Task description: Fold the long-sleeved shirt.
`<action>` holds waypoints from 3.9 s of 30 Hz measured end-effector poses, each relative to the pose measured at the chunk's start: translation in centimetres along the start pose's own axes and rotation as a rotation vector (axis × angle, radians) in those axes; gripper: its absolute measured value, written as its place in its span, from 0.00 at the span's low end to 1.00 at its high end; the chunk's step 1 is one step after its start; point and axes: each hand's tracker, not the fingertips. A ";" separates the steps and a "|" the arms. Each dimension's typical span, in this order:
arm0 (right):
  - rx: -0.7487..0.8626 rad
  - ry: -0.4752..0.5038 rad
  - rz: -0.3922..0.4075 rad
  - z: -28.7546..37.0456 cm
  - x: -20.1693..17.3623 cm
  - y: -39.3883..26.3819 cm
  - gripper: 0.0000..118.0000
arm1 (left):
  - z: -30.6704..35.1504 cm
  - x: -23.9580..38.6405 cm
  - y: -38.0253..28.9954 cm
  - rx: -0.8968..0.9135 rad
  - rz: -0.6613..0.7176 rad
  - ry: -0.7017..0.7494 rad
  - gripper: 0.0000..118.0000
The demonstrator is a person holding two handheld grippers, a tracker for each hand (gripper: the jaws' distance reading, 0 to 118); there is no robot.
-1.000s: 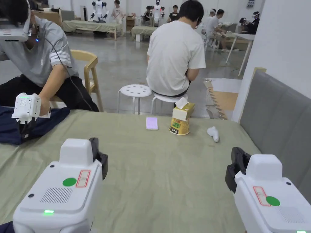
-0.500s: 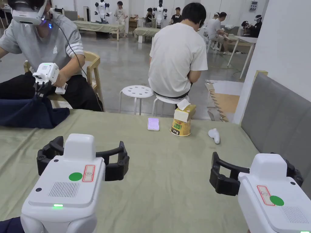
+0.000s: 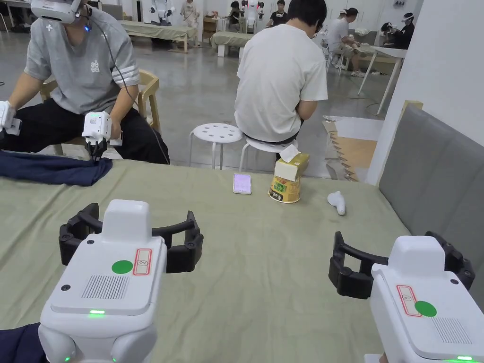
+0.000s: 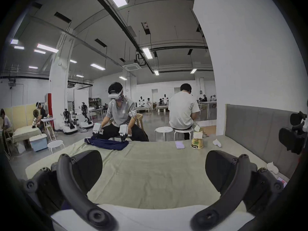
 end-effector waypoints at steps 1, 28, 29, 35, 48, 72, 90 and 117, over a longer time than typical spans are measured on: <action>0.003 -0.003 0.002 -0.1 0.2 -0.1 1.00 | 0.1 0.0 0.0 0.007 -0.003 -0.006 0.94; 0.026 0.004 -0.019 0.3 1.0 0.3 1.00 | 1.2 -0.5 -0.2 0.088 -0.016 -0.068 0.94; 0.026 0.004 -0.016 0.4 0.8 0.3 1.00 | 1.2 -0.4 -0.2 0.090 -0.021 -0.065 0.94; 0.034 -0.012 -0.010 0.6 0.9 0.3 1.00 | 1.1 -0.2 0.0 0.089 -0.020 -0.065 0.94; 0.060 -0.010 0.010 1.0 0.6 0.7 1.00 | 0.9 0.0 0.1 0.074 -0.009 -0.068 0.94; 0.061 -0.019 0.011 1.2 0.4 0.1 1.00 | 1.1 0.3 1.0 0.086 -0.020 -0.076 0.94; 0.061 -0.020 0.010 1.4 0.5 0.0 1.00 | 1.6 0.3 2.1 0.086 0.010 -0.113 0.94; 0.038 -0.024 -0.007 1.1 1.0 -0.4 1.00 | 1.6 -0.8 4.0 -0.004 0.096 -0.024 0.94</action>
